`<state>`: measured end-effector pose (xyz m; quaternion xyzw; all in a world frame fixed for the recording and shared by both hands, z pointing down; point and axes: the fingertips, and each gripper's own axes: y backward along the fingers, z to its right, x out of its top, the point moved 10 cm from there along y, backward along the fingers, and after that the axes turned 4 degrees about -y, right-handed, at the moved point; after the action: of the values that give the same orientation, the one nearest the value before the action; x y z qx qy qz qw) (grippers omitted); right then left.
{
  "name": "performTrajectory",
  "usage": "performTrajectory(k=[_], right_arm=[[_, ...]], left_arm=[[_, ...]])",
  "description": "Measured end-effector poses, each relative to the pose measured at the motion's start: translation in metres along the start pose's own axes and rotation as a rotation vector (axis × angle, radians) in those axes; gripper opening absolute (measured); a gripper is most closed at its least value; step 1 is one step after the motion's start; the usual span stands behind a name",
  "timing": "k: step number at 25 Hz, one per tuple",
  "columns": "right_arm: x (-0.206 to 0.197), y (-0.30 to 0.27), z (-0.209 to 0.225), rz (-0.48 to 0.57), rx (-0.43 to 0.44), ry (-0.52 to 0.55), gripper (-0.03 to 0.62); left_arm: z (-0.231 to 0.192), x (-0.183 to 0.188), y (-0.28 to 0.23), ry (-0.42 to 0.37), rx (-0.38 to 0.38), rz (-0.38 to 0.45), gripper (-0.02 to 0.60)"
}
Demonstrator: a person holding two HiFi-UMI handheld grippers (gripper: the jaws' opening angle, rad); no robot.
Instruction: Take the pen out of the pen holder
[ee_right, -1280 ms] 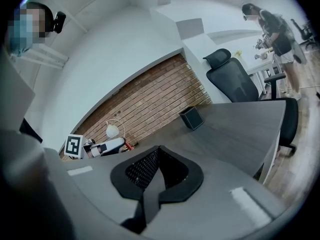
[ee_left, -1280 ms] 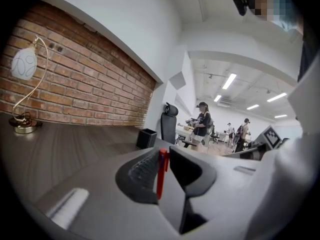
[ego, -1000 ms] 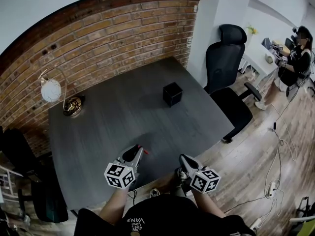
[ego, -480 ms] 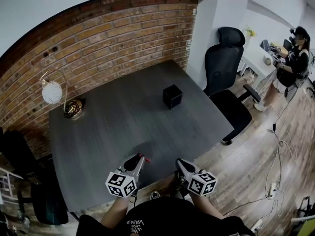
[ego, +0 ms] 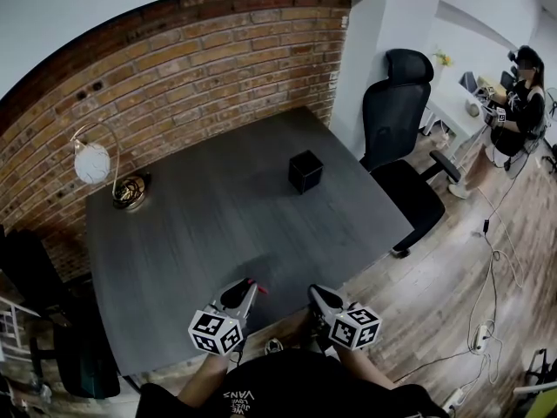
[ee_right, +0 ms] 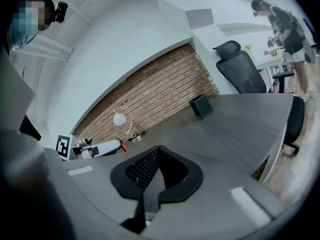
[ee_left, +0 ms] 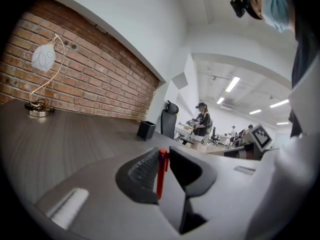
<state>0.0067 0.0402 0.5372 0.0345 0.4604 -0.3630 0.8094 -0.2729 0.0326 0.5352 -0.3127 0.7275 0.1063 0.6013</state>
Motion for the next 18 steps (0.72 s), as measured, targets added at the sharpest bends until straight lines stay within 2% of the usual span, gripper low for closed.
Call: performTrajectory(k=[18], right_arm=[[0.0037,-0.0058,-0.0019,-0.011,-0.007,0.016,0.002]], left_arm=[[-0.0029,0.005,0.0049,0.011,0.008,0.017,0.121]])
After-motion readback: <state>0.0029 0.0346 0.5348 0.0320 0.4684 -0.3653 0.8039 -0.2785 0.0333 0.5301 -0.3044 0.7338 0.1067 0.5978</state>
